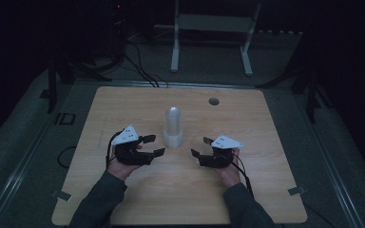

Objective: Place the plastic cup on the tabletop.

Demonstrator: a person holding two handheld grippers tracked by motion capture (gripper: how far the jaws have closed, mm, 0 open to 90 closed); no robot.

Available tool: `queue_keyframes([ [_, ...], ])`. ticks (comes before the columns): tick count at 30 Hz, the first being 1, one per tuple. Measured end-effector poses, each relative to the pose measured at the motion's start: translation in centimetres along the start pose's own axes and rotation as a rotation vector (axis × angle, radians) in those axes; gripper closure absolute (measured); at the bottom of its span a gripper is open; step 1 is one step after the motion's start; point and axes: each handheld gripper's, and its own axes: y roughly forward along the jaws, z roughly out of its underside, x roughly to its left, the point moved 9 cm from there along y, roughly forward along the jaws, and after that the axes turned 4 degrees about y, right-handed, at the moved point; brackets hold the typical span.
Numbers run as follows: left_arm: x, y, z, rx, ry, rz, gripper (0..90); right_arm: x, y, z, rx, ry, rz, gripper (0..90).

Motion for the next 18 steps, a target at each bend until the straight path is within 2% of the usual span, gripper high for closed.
queue_keyframes([
  [12, 0.0, 0.01, 0.03, 0.001, -0.002, 0.0, 31.8, 0.13, -0.24, 0.21, 0.009, -0.002, -0.004, 24.3],
  [18, 0.0, -0.01, 0.02, 0.0, -0.003, 0.0, 31.8, 0.29, -0.32, 0.35, 0.019, 0.001, -0.007, 14.5],
])
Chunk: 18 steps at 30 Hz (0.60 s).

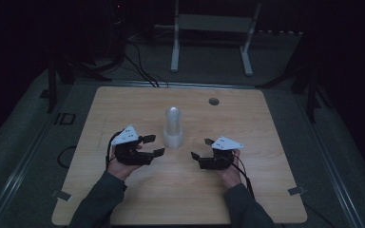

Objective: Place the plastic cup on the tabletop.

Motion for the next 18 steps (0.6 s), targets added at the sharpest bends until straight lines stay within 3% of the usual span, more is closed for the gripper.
queue_keyframes([
  [18, 0.09, -0.06, 0.06, 0.0, -0.002, -0.002, 31.8, 0.16, -0.38, 0.43, 0.033, -0.007, -0.014, 10.8],
])
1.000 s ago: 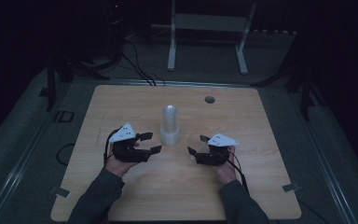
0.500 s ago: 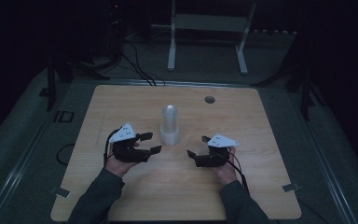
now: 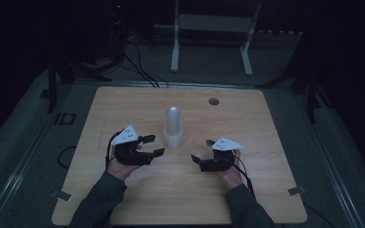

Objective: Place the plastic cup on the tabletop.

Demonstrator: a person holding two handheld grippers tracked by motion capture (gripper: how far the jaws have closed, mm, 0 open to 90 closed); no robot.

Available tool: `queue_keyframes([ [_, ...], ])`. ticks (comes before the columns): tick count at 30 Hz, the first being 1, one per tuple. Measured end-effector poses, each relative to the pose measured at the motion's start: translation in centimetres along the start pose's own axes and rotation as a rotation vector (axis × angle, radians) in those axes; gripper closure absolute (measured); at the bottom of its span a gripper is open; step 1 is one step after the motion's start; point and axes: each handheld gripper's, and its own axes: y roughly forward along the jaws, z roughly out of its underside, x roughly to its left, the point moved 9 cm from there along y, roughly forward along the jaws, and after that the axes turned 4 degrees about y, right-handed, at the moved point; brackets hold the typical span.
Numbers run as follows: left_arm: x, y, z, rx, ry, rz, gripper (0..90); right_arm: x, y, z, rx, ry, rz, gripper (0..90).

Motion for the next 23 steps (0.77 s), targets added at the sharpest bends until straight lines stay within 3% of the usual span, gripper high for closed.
queue_keyframes([
  [23, 0.1, 0.0, 0.1, 0.002, -0.003, -0.001, 31.7, 0.0, -1.5, 0.3, 0.004, -0.001, -0.025, 10.8],
])
